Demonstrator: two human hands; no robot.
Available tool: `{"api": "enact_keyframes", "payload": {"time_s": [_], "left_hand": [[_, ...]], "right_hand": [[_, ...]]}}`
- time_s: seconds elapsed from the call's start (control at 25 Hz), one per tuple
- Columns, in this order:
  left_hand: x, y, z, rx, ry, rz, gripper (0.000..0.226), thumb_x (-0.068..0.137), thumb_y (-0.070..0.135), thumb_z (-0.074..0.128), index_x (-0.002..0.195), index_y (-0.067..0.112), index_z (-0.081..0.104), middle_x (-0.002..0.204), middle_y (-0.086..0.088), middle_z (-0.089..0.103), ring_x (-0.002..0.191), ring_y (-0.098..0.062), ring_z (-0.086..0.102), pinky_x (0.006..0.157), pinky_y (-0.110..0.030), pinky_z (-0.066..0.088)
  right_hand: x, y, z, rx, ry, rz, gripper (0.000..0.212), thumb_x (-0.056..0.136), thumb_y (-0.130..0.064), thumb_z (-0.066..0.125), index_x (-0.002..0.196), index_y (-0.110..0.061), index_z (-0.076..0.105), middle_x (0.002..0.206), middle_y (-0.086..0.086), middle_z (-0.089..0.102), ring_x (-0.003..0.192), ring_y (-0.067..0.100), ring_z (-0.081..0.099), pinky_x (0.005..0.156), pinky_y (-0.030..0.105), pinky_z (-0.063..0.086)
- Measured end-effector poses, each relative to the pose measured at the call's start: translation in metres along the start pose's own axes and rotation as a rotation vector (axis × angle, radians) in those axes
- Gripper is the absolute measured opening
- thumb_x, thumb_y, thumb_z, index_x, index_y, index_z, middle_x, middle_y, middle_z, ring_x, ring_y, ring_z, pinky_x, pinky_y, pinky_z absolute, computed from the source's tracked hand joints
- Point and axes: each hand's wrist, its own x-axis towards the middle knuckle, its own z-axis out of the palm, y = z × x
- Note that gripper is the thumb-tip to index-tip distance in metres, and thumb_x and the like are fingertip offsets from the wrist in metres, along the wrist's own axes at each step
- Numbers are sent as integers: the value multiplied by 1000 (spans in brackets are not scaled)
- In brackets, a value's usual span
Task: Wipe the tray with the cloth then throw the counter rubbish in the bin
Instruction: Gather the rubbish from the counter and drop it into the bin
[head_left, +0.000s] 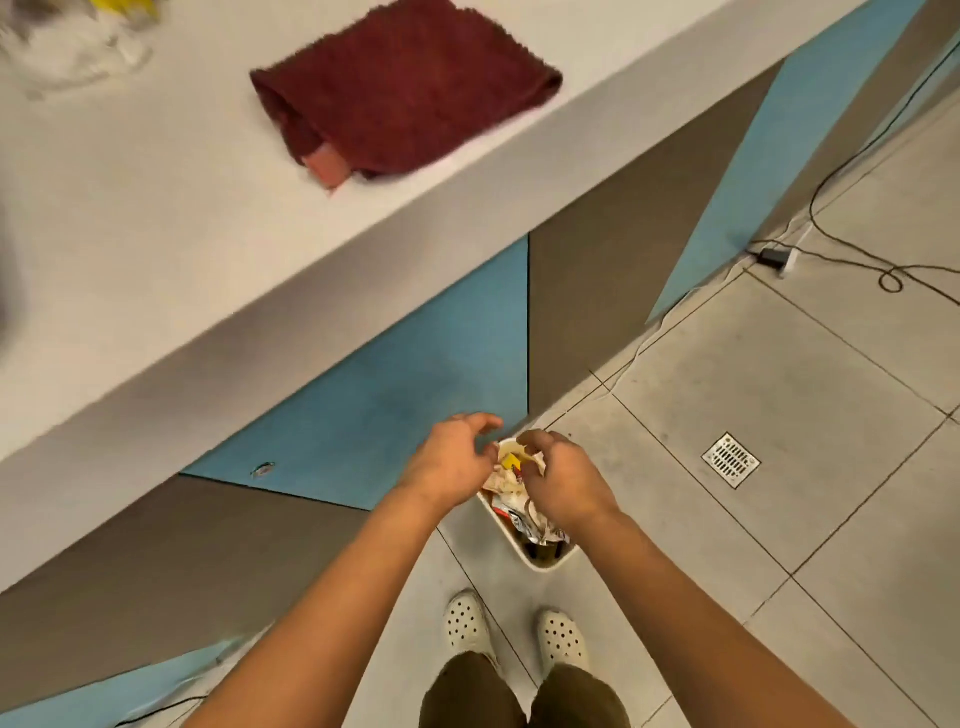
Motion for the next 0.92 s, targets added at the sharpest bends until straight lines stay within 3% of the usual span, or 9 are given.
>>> {"api": "enact_keyframes", "payload": {"time_s": [0.12, 0.24, 0.48, 0.56, 0.68, 0.8, 0.92], "left_hand": [[-51, 39, -49, -159, 151, 29, 34, 90, 17, 55, 124, 21, 58, 125, -1, 59, 90, -13, 57, 92, -25, 44], [-88, 72, -88, -222, 235, 68, 34, 90, 16, 55, 124, 19, 57, 124, 1, 59, 96, -14, 59, 83, -17, 41], [-146, 97, -181, -413, 535, 120, 28, 90, 14, 56, 116, 20, 62, 110, 6, 60, 80, -11, 56, 74, -16, 41], [-160, 96, -211, -457, 600, 125, 26, 90, 16, 56, 115, 21, 63, 109, 6, 60, 81, -12, 58, 69, -17, 42], [-173, 86, -244, -531, 650, 121, 24, 91, 16, 55, 113, 21, 63, 113, 3, 61, 85, -14, 59, 63, -12, 42], [-180, 61, -281, -549, 699, 114, 24, 91, 16, 54, 114, 20, 63, 110, 6, 58, 88, -15, 60, 62, -12, 42], [-182, 28, -317, -567, 751, 107, 24, 91, 14, 55, 113, 18, 63, 108, 4, 59, 77, -10, 57, 60, -8, 42]], "right_hand": [[-29, -56, -51, -8, 54, -146, 35, 91, -15, 49, 126, -17, 54, 128, 5, 56, 114, 22, 55, 95, 28, 42], [-45, -101, -93, -18, 100, -260, 36, 91, -15, 51, 126, -15, 54, 125, 6, 58, 111, 21, 57, 95, 30, 44], [-68, -190, -147, 49, 190, -513, 28, 90, -15, 52, 118, -18, 58, 110, 0, 60, 83, 16, 57, 77, 33, 50], [-68, -220, -154, 62, 187, -585, 27, 90, -15, 51, 116, -18, 59, 106, -1, 59, 77, 14, 55, 71, 31, 47], [-64, -261, -151, 80, 185, -632, 26, 89, -13, 51, 112, -15, 61, 100, 0, 62, 84, 17, 58, 81, 33, 49], [-54, -309, -135, 75, 163, -685, 23, 88, -13, 51, 108, -15, 62, 94, -3, 60, 77, 19, 57, 77, 30, 48], [-38, -353, -112, 42, 141, -726, 23, 89, -12, 50, 108, -15, 63, 97, -3, 59, 74, 19, 56, 76, 28, 47]]}}
